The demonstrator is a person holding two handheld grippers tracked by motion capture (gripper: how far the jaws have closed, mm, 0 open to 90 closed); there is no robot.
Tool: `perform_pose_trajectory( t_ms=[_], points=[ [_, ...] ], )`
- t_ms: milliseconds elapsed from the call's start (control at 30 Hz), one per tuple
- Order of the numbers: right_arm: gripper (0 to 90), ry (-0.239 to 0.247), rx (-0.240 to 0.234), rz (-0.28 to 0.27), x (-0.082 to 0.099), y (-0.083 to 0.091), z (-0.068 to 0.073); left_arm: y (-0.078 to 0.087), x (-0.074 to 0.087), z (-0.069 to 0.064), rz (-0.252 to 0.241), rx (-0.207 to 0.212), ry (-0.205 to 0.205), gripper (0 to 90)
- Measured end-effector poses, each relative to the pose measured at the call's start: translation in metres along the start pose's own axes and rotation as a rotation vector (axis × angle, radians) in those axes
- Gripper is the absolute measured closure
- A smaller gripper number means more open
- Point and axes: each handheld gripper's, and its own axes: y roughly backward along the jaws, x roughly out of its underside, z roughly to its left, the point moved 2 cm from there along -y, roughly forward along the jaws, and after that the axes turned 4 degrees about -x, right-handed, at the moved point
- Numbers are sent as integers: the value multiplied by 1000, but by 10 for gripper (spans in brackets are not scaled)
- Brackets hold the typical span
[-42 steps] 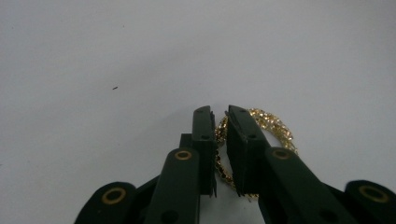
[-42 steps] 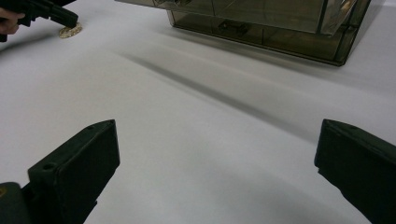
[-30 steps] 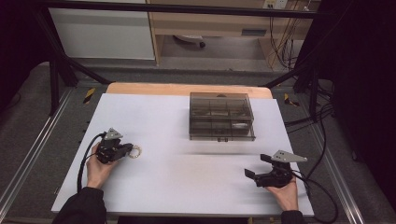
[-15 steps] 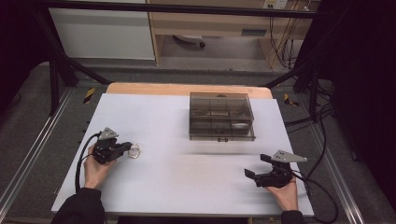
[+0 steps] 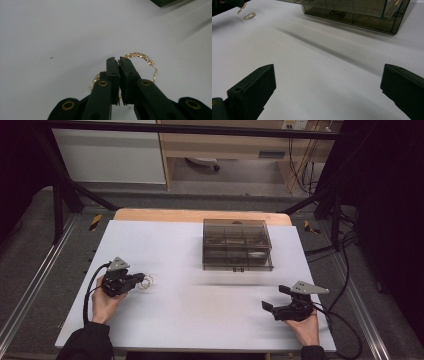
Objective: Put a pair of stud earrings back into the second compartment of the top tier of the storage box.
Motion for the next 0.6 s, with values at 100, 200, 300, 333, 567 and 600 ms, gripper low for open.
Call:
perform_pose_trajectory(
  t_ms=[100, 200, 300, 333, 567, 600],
  points=[
    [6, 2, 1, 5, 0, 0, 0, 2, -4, -7, -3, 11, -7, 859],
    [6, 2, 2, 5, 0, 0, 0, 2, -6, -12, -2, 15, -10, 859],
    [6, 3, 3, 4, 0, 0, 0, 3, -8, -16, -3, 18, -8, 859],
    [6, 1, 3, 5, 0, 0, 0, 3, -9, -17, -2, 20, -10, 860],
    [6, 3, 4, 8, 0, 0, 0, 3, -15, -31, -1, 42, -21, 860],
    [6, 4, 4, 8, 0, 0, 0, 4, -17, -34, -1, 38, -27, 860]
  ],
)
